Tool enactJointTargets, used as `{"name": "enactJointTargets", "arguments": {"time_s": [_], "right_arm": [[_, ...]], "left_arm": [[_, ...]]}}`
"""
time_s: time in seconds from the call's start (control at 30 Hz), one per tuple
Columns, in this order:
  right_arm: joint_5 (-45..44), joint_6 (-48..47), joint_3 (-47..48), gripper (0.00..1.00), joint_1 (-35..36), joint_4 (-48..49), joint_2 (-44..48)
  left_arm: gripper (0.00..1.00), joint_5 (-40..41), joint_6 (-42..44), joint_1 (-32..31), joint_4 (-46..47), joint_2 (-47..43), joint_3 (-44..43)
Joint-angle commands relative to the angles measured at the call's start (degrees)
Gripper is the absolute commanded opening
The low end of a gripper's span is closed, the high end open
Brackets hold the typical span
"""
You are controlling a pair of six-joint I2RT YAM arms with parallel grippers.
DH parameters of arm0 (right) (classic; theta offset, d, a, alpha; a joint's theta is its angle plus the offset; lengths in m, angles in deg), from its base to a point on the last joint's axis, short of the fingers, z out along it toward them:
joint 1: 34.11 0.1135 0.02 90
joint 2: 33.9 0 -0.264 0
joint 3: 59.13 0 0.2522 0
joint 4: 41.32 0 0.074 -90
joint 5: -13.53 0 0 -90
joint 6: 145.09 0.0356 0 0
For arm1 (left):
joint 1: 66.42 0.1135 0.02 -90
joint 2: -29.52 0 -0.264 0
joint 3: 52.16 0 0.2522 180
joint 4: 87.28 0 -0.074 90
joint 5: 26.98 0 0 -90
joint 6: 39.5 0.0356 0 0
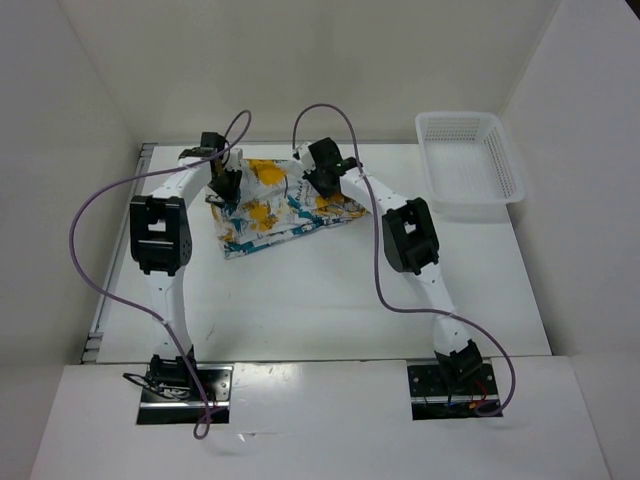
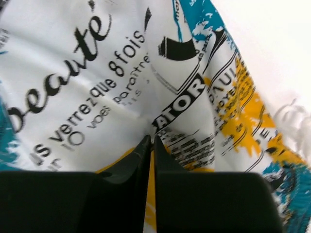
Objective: Fold and stack the shorts
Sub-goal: Fold the shorts
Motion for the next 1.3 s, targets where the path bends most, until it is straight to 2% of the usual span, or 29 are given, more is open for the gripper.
{"name": "enactJointTargets", "arguments": {"time_s": [0.0, 0.03, 0.2, 0.33, 0.4, 0.43, 0.47, 0.6, 0.73, 0.9, 1.07, 1.27], "right_arm": [[2.2, 6.7, -1.1, 0.13, 0.8, -3.3, 7.3], [2.7, 6.7, -2.6, 0.22, 1.3, -3.3, 8.5], [1.9, 8.5, -9.2, 0.29, 1.3, -2.2, 16.3], [0.0, 9.6, -14.1, 0.46, 0.5, -0.9, 26.1], [3.0, 10.8, -16.9, 0.51, -1.3, -0.4, 29.3], [4.8, 11.6, -20.4, 0.53, -3.7, -0.4, 32.1], [8.9, 11.6, -22.2, 0.57, -5.0, 0.2, 33.2], [10.2, 13.4, -27.1, 0.58, -8.6, 1.8, 32.6], [10.5, 15.4, -26.0, 0.58, -11.2, 2.5, 29.2], [11.2, 14.6, -24.3, 0.68, -15.5, 2.5, 25.8], [16.2, 12.8, -24.9, 0.70, -15.5, 1.1, 24.4], [16.2, 12.8, -28.8, 0.69, -15.5, 0.6, 23.9]], "left_arm": [[0.51, 4.0, 0.3, 0.7, 3.5, -4.3, 1.5], [0.51, 4.7, 0.3, 1.2, 4.3, -4.3, 2.7], [0.53, 2.6, 0.3, 1.7, 5.0, -11.1, 7.8], [0.53, -4.1, 0.3, 1.7, 0.4, -19.7, 9.5], [0.53, -8.0, 0.3, 1.7, -2.5, -21.8, 12.9], [0.53, -8.0, 0.3, 1.7, -3.1, -22.6, 17.7], [0.53, -8.7, 0.3, 1.7, -3.1, -23.3, 19.9], [0.53, -9.6, 0.3, 1.7, -2.6, -20.9, 22.9], [0.54, -8.8, 0.3, 0.7, 0.1, -16.2, 18.9], [0.55, -7.1, 0.3, 0.7, 1.5, -12.3, 16.7], [0.56, -6.4, 0.3, -0.4, 2.0, -11.7, 16.1], [0.56, -5.9, 0.3, -0.4, 2.0, -11.2, 15.0]]}}
